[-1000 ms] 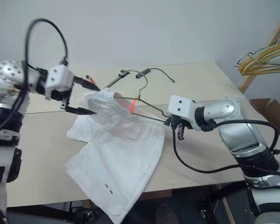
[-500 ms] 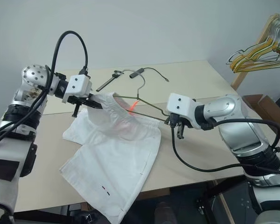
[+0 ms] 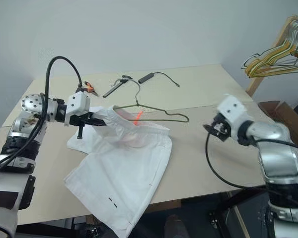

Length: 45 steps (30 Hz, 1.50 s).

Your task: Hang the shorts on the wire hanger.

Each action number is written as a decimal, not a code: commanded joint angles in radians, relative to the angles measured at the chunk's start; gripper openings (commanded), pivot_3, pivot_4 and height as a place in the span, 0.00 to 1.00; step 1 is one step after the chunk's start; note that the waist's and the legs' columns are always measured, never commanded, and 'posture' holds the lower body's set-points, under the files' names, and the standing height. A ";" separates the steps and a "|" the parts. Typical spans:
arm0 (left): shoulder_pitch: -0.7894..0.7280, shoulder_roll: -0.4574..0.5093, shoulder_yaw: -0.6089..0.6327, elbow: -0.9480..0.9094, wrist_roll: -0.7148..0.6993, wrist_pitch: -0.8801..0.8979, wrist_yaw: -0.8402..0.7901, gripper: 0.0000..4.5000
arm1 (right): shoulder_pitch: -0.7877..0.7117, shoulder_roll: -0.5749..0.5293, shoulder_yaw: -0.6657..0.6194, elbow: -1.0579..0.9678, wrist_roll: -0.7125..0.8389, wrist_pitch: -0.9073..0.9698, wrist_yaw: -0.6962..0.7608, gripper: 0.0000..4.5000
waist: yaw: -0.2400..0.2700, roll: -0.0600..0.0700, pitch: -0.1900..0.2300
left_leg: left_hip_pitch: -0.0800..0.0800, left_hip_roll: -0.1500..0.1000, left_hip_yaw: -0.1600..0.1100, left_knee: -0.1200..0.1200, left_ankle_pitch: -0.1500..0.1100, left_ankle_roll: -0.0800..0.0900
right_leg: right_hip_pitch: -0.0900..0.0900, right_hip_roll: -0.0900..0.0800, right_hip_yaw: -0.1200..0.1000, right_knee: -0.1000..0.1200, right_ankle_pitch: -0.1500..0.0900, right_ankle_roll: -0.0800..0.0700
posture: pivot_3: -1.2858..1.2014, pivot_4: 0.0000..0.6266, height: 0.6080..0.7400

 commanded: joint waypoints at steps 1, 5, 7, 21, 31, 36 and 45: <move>-0.022 0.003 0.031 -0.039 -0.022 0.021 0.021 0.00 | 0.034 0.129 0.074 -0.043 0.068 -0.068 -0.013 1.00 | -0.004 0.000 -0.001 | 0.000 0.000 0.000 0.000 0.000 0.000 | 0.001 0.000 0.001 0.000 0.000 0.000 | 0.48 0.04 1.00; -0.037 -0.007 0.026 -0.031 -0.017 0.026 0.027 0.00 | -0.057 0.347 0.166 0.104 0.083 -0.046 -0.094 1.00 | -0.025 0.000 -0.002 | 0.004 0.001 -0.001 0.000 0.000 0.000 | 0.004 0.001 0.002 0.001 0.000 0.000 | 0.48 0.03 1.00; -0.036 -0.008 0.025 -0.036 -0.018 0.026 0.024 0.00 | -0.119 0.408 0.199 0.216 0.072 -0.023 -0.118 1.00 | -0.030 0.001 -0.003 | 0.005 0.000 -0.001 0.000 0.001 -0.001 | 0.004 0.001 0.002 0.001 0.000 0.000 | 0.48 0.02 1.00; -0.006 0.037 0.036 -0.053 -0.017 0.035 0.013 0.00 | -0.113 0.407 0.094 0.178 0.247 -0.006 -0.078 0.04 | -0.020 0.000 -0.004 | 0.004 -0.002 -0.004 -0.001 0.001 -0.001 | 0.002 -0.001 0.001 0.002 0.000 0.000 | 0.49 0.03 1.00; 0.049 0.133 0.024 0.058 0.034 -0.032 0.000 0.00 | -0.101 0.224 -0.019 0.154 0.280 -0.033 -0.075 0.00 | -0.023 0.000 -0.004 | 0.004 -0.001 -0.003 -0.001 0.000 0.000 | 0.002 0.000 0.002 0.001 0.000 0.000 | 0.48 0.04 1.00; 0.057 0.133 -0.001 0.067 0.079 -0.064 0.016 0.00 | -0.102 0.175 -0.007 0.143 0.273 -0.070 -0.054 0.00 | -0.021 0.000 -0.004 | 0.004 -0.001 -0.003 -0.001 0.000 0.000 | 0.002 0.000 0.002 0.001 0.000 0.000 | 0.48 0.03 1.00; 0.000 0.019 -0.039 0.089 0.126 -0.043 0.103 0.00 | -0.095 0.074 0.114 -0.031 0.221 -0.193 0.054 0.16 | -0.020 -0.002 -0.005 | 0.004 -0.001 -0.002 -0.001 0.000 0.000 | 0.003 0.000 0.001 0.000 0.000 0.000 | 0.47 0.02 1.00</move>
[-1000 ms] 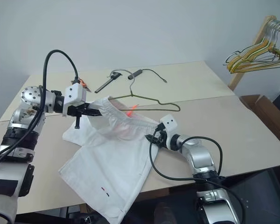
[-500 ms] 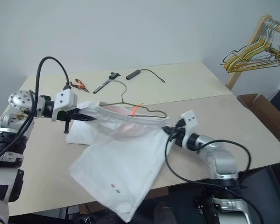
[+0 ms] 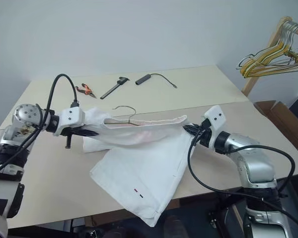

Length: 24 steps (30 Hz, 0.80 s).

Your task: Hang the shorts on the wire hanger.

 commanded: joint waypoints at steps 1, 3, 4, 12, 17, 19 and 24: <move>-0.075 -0.036 0.011 0.007 0.000 0.028 0.045 0.00 | -0.003 -0.039 0.031 -0.059 -0.042 -0.074 0.033 0.23 | 0.001 -0.001 -0.001 | 0.000 0.000 0.000 0.000 0.000 0.000 | 0.000 0.000 0.000 0.000 0.000 0.000 | 0.47 0.02 1.00; -0.104 -0.066 0.014 0.020 0.002 0.045 0.066 0.00 | 0.012 -0.069 0.048 -0.062 -0.067 -0.094 0.049 0.37 | 0.007 -0.002 -0.001 | -0.001 0.000 0.000 0.001 0.000 0.000 | 0.000 0.000 -0.001 -0.001 0.000 0.000 | 0.47 0.02 1.00; -0.114 -0.073 0.014 0.026 0.000 0.047 0.060 0.00 | 0.027 -0.089 0.055 -0.058 -0.095 -0.117 0.049 0.44 | 0.007 -0.002 -0.001 | -0.002 0.000 0.001 0.001 0.000 0.000 | 0.000 0.000 -0.001 -0.001 0.000 0.000 | 0.47 0.01 1.00; -0.134 -0.071 -0.006 0.048 0.015 0.004 0.013 0.00 | -0.069 -0.117 -0.072 -0.039 -0.045 -0.132 0.024 0.73 | -0.009 -0.002 -0.001 | -0.002 0.000 0.001 0.001 -0.001 0.001 | -0.001 0.000 -0.001 -0.002 0.000 0.000 | 0.47 0.02 1.00; -0.143 -0.066 -0.017 0.065 0.035 -0.020 -0.008 0.00 | -0.232 -0.024 0.054 -0.057 0.000 -0.089 0.063 0.73 | -0.029 -0.002 -0.003 | 0.001 0.002 0.000 0.001 0.000 0.000 | 0.001 0.001 0.000 0.000 0.000 0.000 | 0.46 0.01 1.00; -0.149 -0.062 -0.021 0.071 0.038 -0.024 -0.015 0.00 | -0.289 0.016 0.135 -0.007 -0.032 -0.095 0.086 0.70 | -0.033 -0.004 -0.004 | 0.001 0.002 -0.001 0.001 0.000 0.001 | 0.001 0.001 -0.001 0.000 0.000 0.000 | 0.46 0.01 1.00; -0.152 -0.052 -0.021 0.068 0.041 -0.025 -0.034 0.00 | -0.367 0.113 0.244 0.107 -0.068 -0.128 0.119 0.40 | -0.031 -0.004 -0.004 | -0.002 0.000 -0.002 0.001 0.000 0.001 | -0.002 0.000 -0.001 0.000 0.000 0.000 | 0.47 0.02 1.00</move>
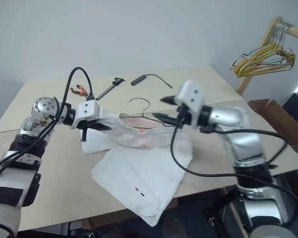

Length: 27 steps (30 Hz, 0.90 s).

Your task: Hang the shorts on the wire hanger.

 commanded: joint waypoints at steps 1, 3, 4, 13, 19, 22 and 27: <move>-0.034 0.024 0.010 -0.018 -0.002 -0.011 -0.012 0.00 | -0.059 0.051 0.010 0.051 -0.011 -0.038 -0.002 0.33 | 0.002 0.000 0.000 | -0.001 0.000 -0.001 0.000 0.000 0.000 | -0.001 0.000 0.000 0.000 0.000 0.000 | 0.48 0.02 1.00; -0.030 0.027 0.012 -0.021 -0.004 -0.009 -0.014 0.00 | -0.071 0.076 0.004 0.069 -0.014 -0.041 -0.011 0.17 | 0.003 0.000 0.000 | -0.002 0.000 -0.001 0.000 0.000 -0.001 | -0.002 0.000 0.000 0.001 0.000 0.000 | 0.48 0.02 1.00; -0.029 0.028 0.014 -0.023 -0.005 -0.008 -0.015 0.00 | -0.072 0.082 0.001 0.070 -0.014 -0.044 -0.010 0.08 | 0.003 0.000 0.000 | -0.002 0.000 -0.001 0.000 0.000 -0.001 | -0.002 0.000 0.000 0.001 0.000 0.000 | 0.48 0.02 1.00; -0.027 0.031 0.020 -0.019 -0.013 -0.018 -0.017 0.00 | -0.078 0.109 -0.012 0.079 -0.010 -0.073 0.010 0.01 | 0.001 0.000 0.000 | -0.002 0.000 -0.001 0.000 0.001 -0.001 | -0.002 0.000 0.000 0.002 0.000 0.000 | 0.48 0.02 1.00; -0.023 0.028 0.035 -0.017 -0.035 -0.032 -0.021 0.06 | -0.080 0.117 -0.008 0.093 -0.022 -0.082 0.005 0.00 | 0.001 0.000 0.000 | -0.002 0.000 -0.001 0.000 0.001 -0.001 | -0.003 0.000 0.000 0.002 0.000 0.000 | 0.48 0.02 1.00; -0.027 0.026 0.052 -0.034 -0.077 0.009 -0.056 0.25 | -0.077 0.115 -0.006 0.093 -0.022 -0.086 0.018 0.00 | 0.001 0.000 0.000 | -0.002 0.000 -0.001 0.000 0.001 -0.001 | -0.003 0.000 0.000 0.002 0.000 0.000 | 0.48 0.02 1.00; -0.032 0.065 0.062 -0.010 -0.069 -0.032 -0.067 0.60 | -0.071 0.109 -0.006 0.092 -0.022 -0.095 0.037 0.00 | 0.000 0.000 0.000 | -0.002 0.000 -0.001 0.000 0.001 -0.001 | -0.003 0.000 0.000 0.002 0.000 0.000 | 0.48 0.02 1.00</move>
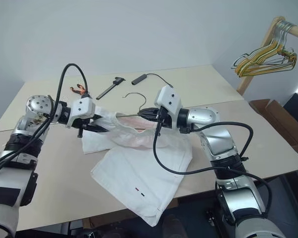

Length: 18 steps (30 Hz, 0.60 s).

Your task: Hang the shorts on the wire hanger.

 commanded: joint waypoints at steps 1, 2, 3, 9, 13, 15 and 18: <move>-0.033 0.050 0.031 0.010 -0.002 -0.053 0.004 0.66 | -0.021 -0.006 -0.024 -0.022 0.011 -0.031 0.014 0.00 | -0.002 0.000 0.000 | 0.000 0.000 0.000 0.000 0.000 0.000 | 0.000 0.000 0.000 0.000 0.000 0.000 | 0.48 0.02 1.00; -0.033 0.065 0.024 0.030 0.017 -0.080 0.011 0.73 | -0.020 -0.008 -0.027 -0.025 0.012 -0.029 0.018 0.00 | -0.003 0.000 0.000 | 0.000 0.000 0.000 0.000 0.000 0.000 | 0.000 0.000 0.000 0.000 0.000 0.000 | 0.48 0.02 1.00; -0.033 0.074 0.018 0.052 0.034 -0.107 0.026 0.79 | -0.018 -0.011 -0.030 -0.028 0.014 -0.028 0.021 0.00 | -0.003 0.000 0.000 | 0.000 0.000 0.000 0.000 0.000 0.000 | -0.001 0.000 0.000 0.000 0.000 0.000 | 0.48 0.02 1.00; -0.052 0.043 0.003 0.177 0.086 -0.160 0.102 0.58 | -0.015 -0.019 -0.042 -0.036 0.021 -0.021 0.027 0.00 | 0.008 0.000 0.000 | 0.000 0.000 0.000 0.000 0.000 0.000 | 0.000 0.000 0.000 0.000 0.000 0.000 | 0.48 0.02 1.00; -0.063 0.017 0.006 0.202 0.085 -0.172 0.107 0.28 | -0.019 -0.025 -0.051 -0.038 0.029 -0.009 0.026 0.00 | 0.010 0.000 0.000 | -0.001 -0.001 0.000 0.000 0.000 0.000 | -0.001 -0.001 0.000 0.000 0.000 0.000 | 0.48 0.01 1.00; -0.067 0.011 0.016 0.208 0.075 -0.167 0.101 0.13 | -0.019 -0.028 -0.055 -0.039 0.032 -0.006 0.025 0.00 | 0.005 0.000 0.000 | -0.001 -0.001 0.000 0.000 0.000 0.000 | -0.002 -0.001 0.000 0.000 0.000 0.000 | 0.48 0.01 1.00; -0.071 0.008 0.023 0.217 0.065 -0.168 0.092 0.00 | -0.020 -0.032 -0.063 -0.042 0.040 0.005 0.023 0.00 | -0.001 0.000 0.000 | -0.001 -0.001 0.000 0.000 0.000 0.000 | -0.002 -0.001 0.000 0.001 0.000 0.000 | 0.47 0.01 1.00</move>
